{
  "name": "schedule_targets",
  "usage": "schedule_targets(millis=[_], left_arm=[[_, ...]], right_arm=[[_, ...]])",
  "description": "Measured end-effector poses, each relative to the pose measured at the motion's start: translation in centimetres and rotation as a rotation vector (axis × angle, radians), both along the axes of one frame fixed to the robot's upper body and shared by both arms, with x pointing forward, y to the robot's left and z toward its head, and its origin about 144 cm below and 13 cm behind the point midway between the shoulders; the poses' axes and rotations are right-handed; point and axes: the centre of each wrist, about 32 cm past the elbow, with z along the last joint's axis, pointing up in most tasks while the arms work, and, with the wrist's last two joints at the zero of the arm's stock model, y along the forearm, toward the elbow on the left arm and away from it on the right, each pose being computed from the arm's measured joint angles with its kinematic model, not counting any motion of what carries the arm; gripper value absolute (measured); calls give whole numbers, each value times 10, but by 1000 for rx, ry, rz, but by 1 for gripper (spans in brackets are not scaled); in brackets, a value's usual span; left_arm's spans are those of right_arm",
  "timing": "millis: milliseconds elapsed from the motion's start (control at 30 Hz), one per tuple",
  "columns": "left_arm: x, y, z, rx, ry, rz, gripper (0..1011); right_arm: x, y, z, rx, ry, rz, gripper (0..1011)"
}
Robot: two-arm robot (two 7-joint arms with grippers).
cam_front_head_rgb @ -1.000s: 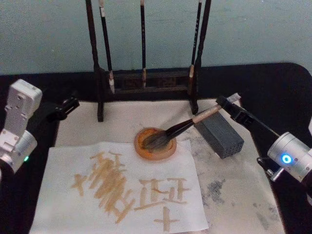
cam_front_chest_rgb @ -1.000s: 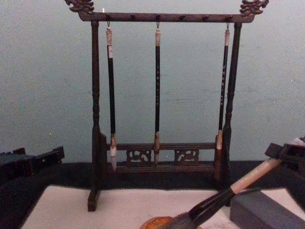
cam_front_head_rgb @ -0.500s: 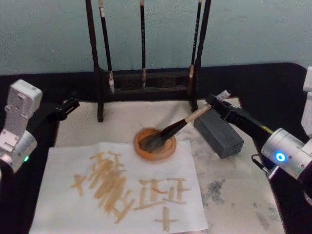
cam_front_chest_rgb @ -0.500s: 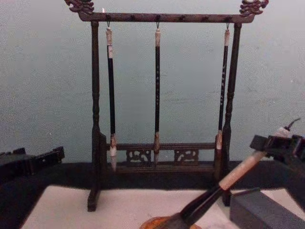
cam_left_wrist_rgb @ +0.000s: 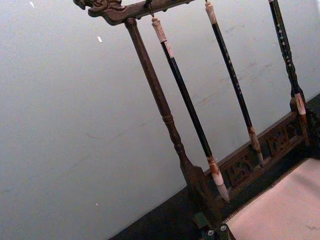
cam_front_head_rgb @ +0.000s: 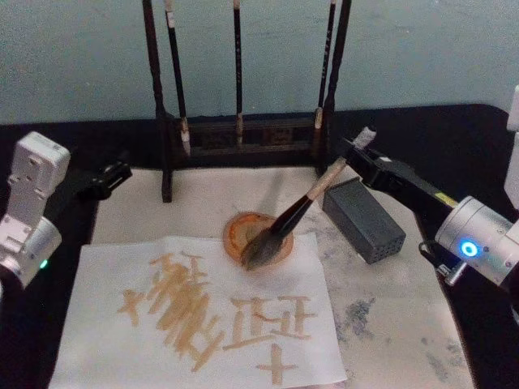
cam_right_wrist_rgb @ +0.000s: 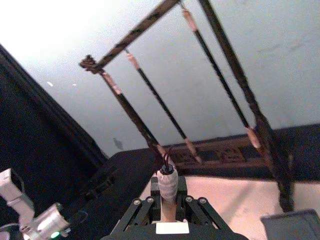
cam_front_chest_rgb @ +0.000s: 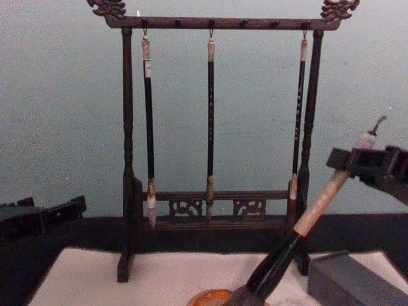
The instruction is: Pick up the brush from the inkstone, write on the paper, then place the brush back to its original position.
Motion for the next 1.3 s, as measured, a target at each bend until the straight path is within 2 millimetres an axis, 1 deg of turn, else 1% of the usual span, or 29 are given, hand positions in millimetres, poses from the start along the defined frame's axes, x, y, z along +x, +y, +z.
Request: schedule_targets(millis=[367, 667, 900, 1300], left_arm=[[0, 0, 0, 0, 0, 0, 1002], [0, 0, 0, 0, 0, 0, 1002], [0, 0, 0, 0, 0, 0, 1002], [0, 0, 0, 0, 0, 0, 1002]], right_arm=[[-14, 9, 19, -19, -69, 62, 190], [-24, 23, 25, -62, -97, 123, 189], [-27, 34, 25, -90, -94, 156, 189], [-24, 54, 16, -117, -73, 196, 189]])
